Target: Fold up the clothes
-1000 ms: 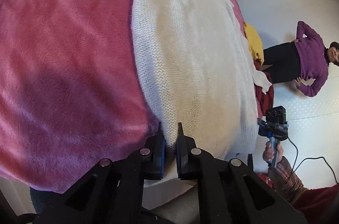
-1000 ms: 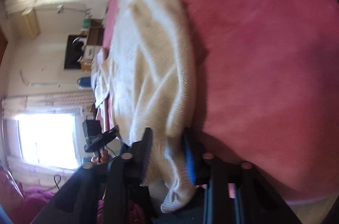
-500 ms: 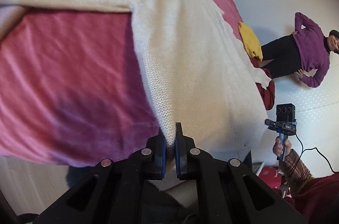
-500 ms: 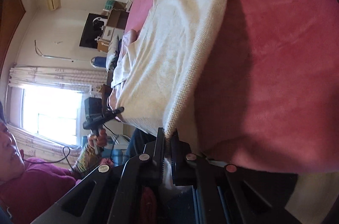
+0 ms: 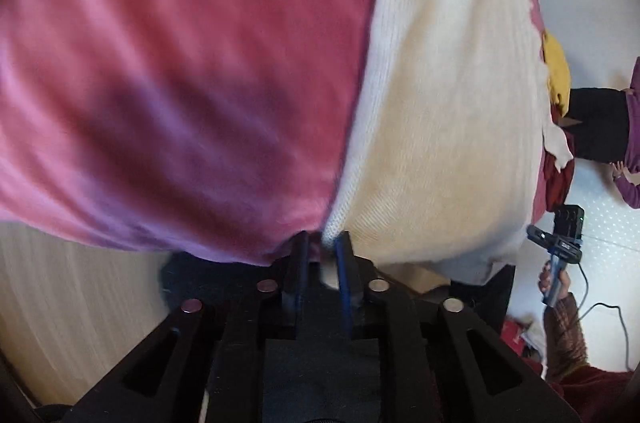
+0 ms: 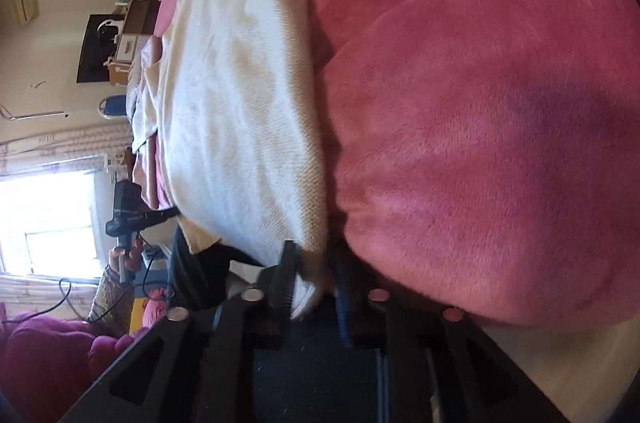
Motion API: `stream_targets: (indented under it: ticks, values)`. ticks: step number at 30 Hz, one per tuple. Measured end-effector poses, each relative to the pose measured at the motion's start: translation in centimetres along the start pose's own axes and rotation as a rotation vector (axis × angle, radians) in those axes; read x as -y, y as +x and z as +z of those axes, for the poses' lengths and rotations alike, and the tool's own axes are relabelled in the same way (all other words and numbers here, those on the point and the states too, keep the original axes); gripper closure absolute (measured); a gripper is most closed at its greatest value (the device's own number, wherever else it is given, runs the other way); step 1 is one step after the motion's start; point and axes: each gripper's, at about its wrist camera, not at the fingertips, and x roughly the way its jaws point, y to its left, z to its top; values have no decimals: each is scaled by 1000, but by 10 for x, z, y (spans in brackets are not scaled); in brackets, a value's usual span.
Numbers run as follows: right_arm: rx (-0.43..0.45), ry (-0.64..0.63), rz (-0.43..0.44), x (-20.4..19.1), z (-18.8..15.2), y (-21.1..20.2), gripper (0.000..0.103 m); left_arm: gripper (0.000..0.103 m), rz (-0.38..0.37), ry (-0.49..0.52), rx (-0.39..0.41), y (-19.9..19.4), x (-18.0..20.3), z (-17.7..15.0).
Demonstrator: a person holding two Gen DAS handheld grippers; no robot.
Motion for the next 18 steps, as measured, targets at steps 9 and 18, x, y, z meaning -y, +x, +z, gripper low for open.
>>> stream_targets:
  ticks: [9, 18]
  values:
    - [246, -84, 16, -43, 82, -57, 69, 32, 3, 122, 313, -90, 75, 75]
    - [290, -50, 310, -91, 262, 37, 66, 28, -149, 314, 332, 7, 214, 258]
